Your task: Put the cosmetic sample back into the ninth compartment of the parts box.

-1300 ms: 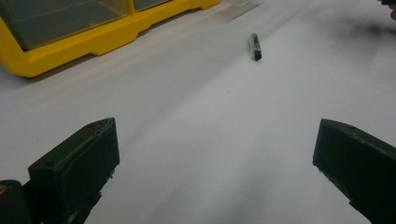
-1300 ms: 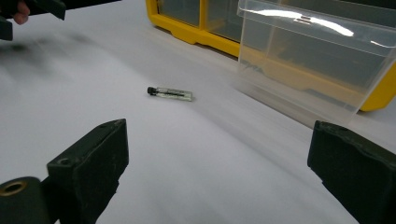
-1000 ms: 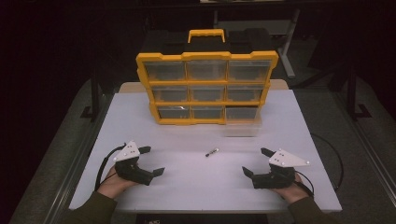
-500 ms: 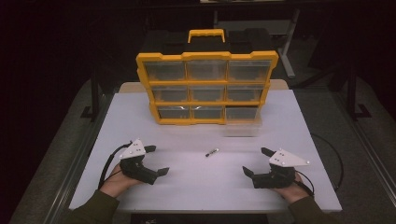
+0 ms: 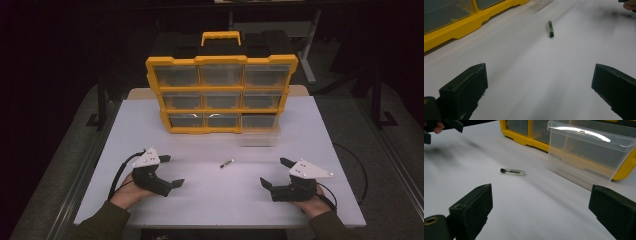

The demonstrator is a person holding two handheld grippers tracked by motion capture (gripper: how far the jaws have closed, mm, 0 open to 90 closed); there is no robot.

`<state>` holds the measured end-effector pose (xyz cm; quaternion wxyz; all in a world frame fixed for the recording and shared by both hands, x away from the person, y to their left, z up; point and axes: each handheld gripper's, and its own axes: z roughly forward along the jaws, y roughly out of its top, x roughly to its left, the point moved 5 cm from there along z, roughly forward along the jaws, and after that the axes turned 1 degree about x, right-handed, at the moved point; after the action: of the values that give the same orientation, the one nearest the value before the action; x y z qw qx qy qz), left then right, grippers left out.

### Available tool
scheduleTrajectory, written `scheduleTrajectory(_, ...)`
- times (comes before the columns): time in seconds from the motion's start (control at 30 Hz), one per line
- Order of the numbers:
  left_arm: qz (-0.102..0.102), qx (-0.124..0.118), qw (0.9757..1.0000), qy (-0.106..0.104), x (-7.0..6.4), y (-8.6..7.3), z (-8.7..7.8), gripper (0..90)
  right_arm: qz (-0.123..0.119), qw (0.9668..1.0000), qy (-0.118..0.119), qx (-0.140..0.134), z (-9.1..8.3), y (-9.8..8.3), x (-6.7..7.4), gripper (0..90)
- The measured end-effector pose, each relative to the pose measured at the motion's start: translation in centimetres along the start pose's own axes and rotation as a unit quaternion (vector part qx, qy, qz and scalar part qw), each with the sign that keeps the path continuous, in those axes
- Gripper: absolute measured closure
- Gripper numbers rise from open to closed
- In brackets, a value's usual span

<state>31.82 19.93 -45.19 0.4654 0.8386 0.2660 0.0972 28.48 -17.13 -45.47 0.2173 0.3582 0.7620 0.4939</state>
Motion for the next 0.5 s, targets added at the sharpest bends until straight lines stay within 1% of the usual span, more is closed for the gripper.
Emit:
scheduleTrajectory(0.07,0.004,0.004,1.0000,-0.003,0.0,0.1,0.0,0.0,0.001,1.0000,0.000,-0.001,0.0,0.0,0.0,4.4)
scheduleTrajectory(0.1,-0.001,0.003,1.0000,-0.005,-0.2,0.2,0.1,0.0,0.001,1.0000,0.001,0.000,0.0,0.0,0.0,4.4)
scheduleTrajectory(0.2,0.008,0.009,0.9999,-0.006,-0.2,0.5,0.2,0.0,0.001,1.0000,0.001,0.000,0.0,0.0,0.0,4.4)
scheduleTrajectory(0.23,0.006,0.007,0.9999,-0.007,-0.2,0.6,0.3,0.0,0.000,1.0000,0.002,0.000,0.0,0.0,0.0,4.4)
scheduleTrajectory(0.3,0.010,0.006,0.9999,-0.008,-0.3,1.0,0.4,0.0,-0.002,1.0000,0.001,-0.001,-0.1,0.0,0.0,4.4)
scheduleTrajectory(0.43,0.009,0.005,0.9999,-0.008,-0.3,1.3,0.5,0.0,-0.003,1.0000,0.000,-0.003,-0.1,0.0,0.0,4.4)
scheduleTrajectory(0.47,0.014,0.007,0.9998,-0.009,-0.2,1.4,0.6,0.0,-0.004,1.0000,0.000,-0.002,-0.1,0.0,0.0,4.4)
scheduleTrajectory(0.5,0.012,0.005,0.9999,-0.008,-0.3,1.5,0.6,0.0,-0.004,1.0000,0.000,-0.002,-0.1,0.0,0.0,4.4)
